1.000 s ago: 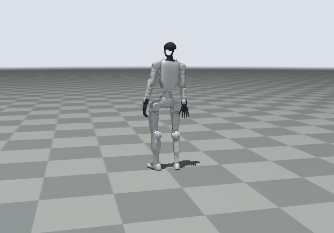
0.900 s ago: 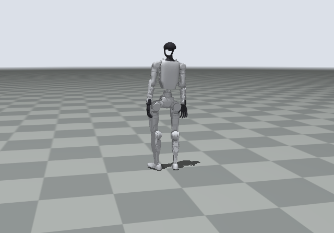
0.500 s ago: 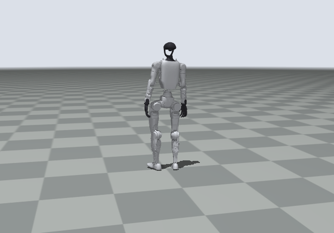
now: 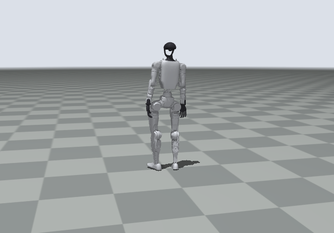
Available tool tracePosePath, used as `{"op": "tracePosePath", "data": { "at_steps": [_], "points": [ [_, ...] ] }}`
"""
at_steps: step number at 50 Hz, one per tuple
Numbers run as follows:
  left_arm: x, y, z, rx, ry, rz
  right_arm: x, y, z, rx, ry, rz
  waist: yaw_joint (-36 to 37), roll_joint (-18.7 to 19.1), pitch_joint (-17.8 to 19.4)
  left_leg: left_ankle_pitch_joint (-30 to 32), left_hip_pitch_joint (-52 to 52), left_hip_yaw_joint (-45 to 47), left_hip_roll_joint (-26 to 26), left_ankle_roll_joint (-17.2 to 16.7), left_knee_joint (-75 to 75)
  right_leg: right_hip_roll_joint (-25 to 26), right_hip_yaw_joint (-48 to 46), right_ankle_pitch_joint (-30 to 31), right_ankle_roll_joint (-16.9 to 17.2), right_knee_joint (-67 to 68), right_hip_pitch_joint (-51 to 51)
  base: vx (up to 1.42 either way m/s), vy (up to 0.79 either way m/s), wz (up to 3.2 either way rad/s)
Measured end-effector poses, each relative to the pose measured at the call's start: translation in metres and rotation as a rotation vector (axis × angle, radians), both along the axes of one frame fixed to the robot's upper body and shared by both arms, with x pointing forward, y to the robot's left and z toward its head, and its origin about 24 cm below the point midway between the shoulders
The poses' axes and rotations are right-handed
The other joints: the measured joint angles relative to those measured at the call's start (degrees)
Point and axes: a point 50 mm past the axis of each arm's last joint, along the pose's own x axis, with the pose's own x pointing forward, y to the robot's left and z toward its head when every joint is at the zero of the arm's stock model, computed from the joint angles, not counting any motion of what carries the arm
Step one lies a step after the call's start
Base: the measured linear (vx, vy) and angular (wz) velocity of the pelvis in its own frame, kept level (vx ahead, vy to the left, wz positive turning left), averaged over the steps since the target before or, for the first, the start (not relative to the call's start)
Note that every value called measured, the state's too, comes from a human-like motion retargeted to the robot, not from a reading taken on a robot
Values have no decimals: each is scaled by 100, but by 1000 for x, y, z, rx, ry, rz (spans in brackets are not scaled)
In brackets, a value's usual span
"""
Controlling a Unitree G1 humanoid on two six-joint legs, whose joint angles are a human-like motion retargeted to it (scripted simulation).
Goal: Upper body actions
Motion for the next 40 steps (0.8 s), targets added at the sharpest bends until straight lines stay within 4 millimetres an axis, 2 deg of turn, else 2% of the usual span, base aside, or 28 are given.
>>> {"op": "tracePosePath", "data": {
  "at_steps": [8,18,32,40],
  "points": [
    [-4,3,1,-25,16,74,-10,-10,1,-44,15,-56,60,-17,-52,13,-34,13,1,3,4,4,13,-5,-2,-4,-11,0,0,0],
    [-2,12,2,12,4,88,-16,-6,0,-33,33,-66,50,-16,-80,10,-32,26,15,1,1,26,40,-9,-8,-4,-17,0,0,0],
    [0,2,1,-35,0,85,-10,0,0,-13,18,-5,57,-6,-106,12,-29,68,10,21,-12,50,84,-5,-20,-4,-27,0,0,0],
    [3,4,1,-24,-13,63,-4,5,-1,46,5,-110,5,-60,-61,24,-49,49,13,5,12,39,44,-22,-18,-22,13,0,0,0]
  ]
}}
